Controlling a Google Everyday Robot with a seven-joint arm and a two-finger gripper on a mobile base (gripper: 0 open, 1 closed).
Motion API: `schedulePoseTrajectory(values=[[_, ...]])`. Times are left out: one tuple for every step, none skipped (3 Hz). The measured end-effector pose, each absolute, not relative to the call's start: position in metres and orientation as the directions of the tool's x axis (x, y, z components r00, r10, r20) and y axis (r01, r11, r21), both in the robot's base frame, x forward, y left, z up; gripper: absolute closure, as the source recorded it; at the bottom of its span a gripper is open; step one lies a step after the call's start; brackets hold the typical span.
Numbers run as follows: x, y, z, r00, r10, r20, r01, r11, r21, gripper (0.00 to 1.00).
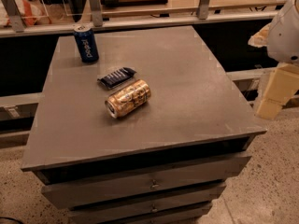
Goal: Place orange can upright
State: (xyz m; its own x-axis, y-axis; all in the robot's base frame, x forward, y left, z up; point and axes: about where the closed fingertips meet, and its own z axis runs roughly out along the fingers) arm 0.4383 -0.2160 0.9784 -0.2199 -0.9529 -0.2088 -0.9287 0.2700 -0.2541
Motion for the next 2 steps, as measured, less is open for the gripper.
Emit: schedulePoseTrajectory(values=[[0.439, -0.214, 0.980, -0.213, -0.956, -0.201, -0.929, 0.262, -0.260, 0.00], [0.447, -0.200, 0.974, -0.134, -0.970, -0.204, -0.952, 0.183, -0.245, 0.00]])
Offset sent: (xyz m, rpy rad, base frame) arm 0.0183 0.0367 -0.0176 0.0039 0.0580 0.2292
